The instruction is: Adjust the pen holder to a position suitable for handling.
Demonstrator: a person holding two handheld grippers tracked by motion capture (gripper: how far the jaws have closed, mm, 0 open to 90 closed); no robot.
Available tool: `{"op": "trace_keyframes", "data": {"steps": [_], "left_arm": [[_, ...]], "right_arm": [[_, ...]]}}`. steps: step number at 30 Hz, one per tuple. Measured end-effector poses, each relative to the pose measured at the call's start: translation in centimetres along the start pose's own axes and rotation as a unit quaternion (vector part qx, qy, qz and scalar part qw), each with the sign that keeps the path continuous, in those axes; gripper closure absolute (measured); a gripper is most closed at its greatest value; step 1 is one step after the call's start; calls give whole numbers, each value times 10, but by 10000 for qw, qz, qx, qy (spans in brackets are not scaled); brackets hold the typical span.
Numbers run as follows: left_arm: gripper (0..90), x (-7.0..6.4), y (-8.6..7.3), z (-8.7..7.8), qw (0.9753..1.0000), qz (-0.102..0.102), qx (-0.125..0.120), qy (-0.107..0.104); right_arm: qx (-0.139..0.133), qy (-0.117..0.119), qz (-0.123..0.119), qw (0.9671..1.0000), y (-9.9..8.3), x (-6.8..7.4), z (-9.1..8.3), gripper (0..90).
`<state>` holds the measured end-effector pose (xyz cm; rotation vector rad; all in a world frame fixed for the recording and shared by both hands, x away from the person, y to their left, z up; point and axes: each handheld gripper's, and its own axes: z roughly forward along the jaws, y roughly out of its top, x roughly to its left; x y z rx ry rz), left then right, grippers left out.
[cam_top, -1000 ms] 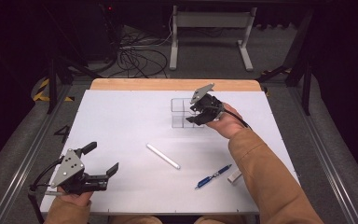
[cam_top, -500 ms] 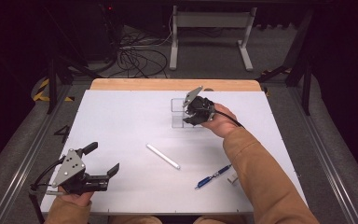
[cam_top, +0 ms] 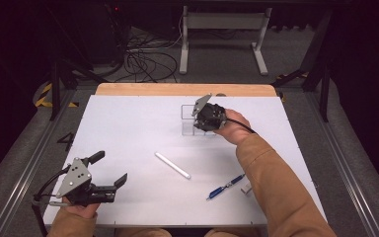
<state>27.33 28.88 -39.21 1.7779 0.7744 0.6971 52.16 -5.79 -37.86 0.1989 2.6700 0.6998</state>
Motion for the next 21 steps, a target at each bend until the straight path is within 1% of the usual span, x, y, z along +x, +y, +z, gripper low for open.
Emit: {"op": "trace_keyframes", "data": {"steps": [2,3,4,5,6,7,8,10,11,12,14,16,17,21], "left_arm": [[48,-1,0,1,10000,0,20,-19],[48,-1,-1,1,10000,10,34,-23],[48,-1,-1,2,10000,19,43,-23],[48,-1,-1,2,10000,22,44,-25],[48,-2,-1,2,10000,18,42,-30],[48,-2,-1,2,10000,18,42,-30],[48,-1,-1,2,10000,26,40,-21],[48,-1,-1,3,10000,-4,50,-43],[48,-1,-1,3,10000,-10,49,-47],[48,-1,-1,3,10000,-11,50,-52],[48,-1,-1,3,10000,-8,47,-53],[48,-2,-2,3,10000,-20,49,-63],[48,-2,-2,3,10000,-19,49,-64],[48,-1,-2,4,9999,-37,50,-79]], "right_arm": [[-17,-45,-10,10000,0,1,0,767],[-1,61,-39,10000,0,1,-2,786],[-47,21,-38,10000,0,1,-2,794],[18,122,-159,9998,0,2,-3,801],[39,85,-145,9999,0,3,-4,810],[51,107,-167,9998,1,5,-5,821],[54,159,-276,9995,1,5,-6,835],[100,259,-183,9994,3,9,-8,865],[100,259,-183,9994,3,9,-8,865],[35,351,-306,9989,3,9,-11,870],[-41,390,-385,9985,4,11,-16,873],[-79,440,-413,9981,5,14,-21,874],[-66,526,-483,9974,6,16,-24,874],[-55,758,-530,9957,8,26,-35,873]]}}
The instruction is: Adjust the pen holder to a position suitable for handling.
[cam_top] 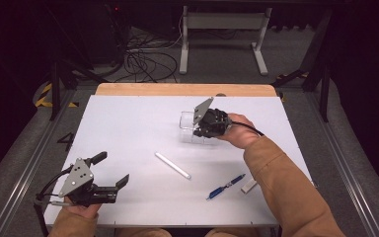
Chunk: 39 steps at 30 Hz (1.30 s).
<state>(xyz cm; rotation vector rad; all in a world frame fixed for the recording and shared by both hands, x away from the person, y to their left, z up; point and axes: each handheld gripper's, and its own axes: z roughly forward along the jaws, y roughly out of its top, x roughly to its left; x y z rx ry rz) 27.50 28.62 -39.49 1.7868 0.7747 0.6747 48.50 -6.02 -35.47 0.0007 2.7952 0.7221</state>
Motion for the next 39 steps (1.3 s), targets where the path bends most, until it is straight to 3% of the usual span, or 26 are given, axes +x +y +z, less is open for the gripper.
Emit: {"op": "trace_keyframes", "data": {"steps": [4,6,11,17,34,36,38,39], "left_arm": [[48,0,0,1,10000,-11,8,-18],[49,-1,0,1,10000,-16,12,-23],[48,-2,0,2,10000,3,10,-43],[48,-2,0,2,10000,-3,17,-58],[48,-4,0,3,10000,19,46,-85],[48,-4,0,4,10000,10,43,-89],[48,-5,1,4,10000,10,34,-92],[48,-5,1,4,10000,28,36,-89]], "right_arm": [[113,202,1,9997,3,11,-4,873],[155,435,-55,9989,4,18,-5,873],[255,590,-71,9979,5,20,-2,874],[247,670,46,9974,3,19,2,874],[296,700,31,9971,-1,17,7,861],[292,680,-3,9973,-2,17,7,851],[109,570,12,9983,-3,17,3,767],[109,570,12,9983,-3,17,3,767]]}}
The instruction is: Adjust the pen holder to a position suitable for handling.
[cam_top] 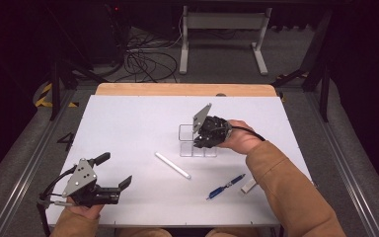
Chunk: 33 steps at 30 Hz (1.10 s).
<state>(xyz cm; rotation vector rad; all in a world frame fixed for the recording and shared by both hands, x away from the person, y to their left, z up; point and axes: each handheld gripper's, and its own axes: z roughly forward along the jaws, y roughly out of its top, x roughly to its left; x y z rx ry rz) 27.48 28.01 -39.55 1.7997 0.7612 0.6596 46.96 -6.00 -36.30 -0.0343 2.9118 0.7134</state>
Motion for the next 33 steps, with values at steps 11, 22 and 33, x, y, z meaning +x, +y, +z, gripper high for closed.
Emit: {"op": "trace_keyframes", "data": {"steps": [11,22,33], "left_arm": [[37,-5,11,6,9999,-33,-24,-166],[30,-7,21,13,9995,-9,16,-301],[23,-6,26,16,9985,-168,-30,-528]], "right_arm": [[-1854,-549,912,9769,-24,27,-55,165],[-2853,-1344,1181,9416,-54,81,-81,84],[-3107,-1574,1592,9238,-76,89,-87,28]]}}
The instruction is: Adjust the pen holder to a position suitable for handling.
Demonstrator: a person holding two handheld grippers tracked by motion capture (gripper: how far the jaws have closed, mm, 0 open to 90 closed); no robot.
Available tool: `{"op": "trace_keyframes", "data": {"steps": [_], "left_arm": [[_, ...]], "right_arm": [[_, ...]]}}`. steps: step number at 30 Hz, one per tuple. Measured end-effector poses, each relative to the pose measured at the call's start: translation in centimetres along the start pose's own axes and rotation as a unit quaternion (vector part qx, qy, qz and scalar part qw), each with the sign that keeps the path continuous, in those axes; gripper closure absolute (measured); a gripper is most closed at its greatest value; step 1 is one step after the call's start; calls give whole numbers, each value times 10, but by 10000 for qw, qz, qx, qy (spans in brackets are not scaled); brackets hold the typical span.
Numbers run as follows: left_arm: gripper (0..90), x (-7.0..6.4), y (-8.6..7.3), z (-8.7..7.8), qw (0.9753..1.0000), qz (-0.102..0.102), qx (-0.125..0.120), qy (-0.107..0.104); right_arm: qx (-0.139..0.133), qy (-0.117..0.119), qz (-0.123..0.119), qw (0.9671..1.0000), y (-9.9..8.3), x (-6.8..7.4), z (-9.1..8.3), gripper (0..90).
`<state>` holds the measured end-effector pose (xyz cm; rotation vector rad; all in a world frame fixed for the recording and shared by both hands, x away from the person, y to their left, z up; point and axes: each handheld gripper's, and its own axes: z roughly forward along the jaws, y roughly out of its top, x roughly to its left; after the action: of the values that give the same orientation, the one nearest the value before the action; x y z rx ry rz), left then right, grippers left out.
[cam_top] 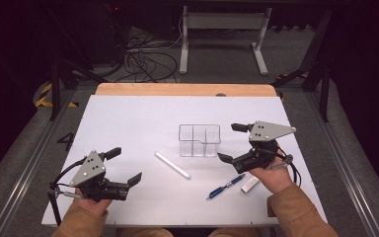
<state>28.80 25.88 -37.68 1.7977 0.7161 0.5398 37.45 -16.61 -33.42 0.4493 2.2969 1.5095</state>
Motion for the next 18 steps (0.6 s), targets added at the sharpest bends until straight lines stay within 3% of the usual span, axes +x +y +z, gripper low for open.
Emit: {"op": "trace_keyframes", "data": {"steps": [4,8,16,18], "left_arm": [[22,0,4,3,9999,50,95,-1],[22,-3,10,8,9994,156,306,-7],[9,-1,22,21,9977,-164,308,-574],[9,-1,25,24,9974,-137,306,-643]], "right_arm": [[-6,-140,72,9999,-6,0,-6,10],[-253,-383,146,9988,-12,-1,-18,26],[-247,-554,504,9969,-25,-9,-31,72],[-294,-607,526,9963,-27,-11,-34,81]]}}
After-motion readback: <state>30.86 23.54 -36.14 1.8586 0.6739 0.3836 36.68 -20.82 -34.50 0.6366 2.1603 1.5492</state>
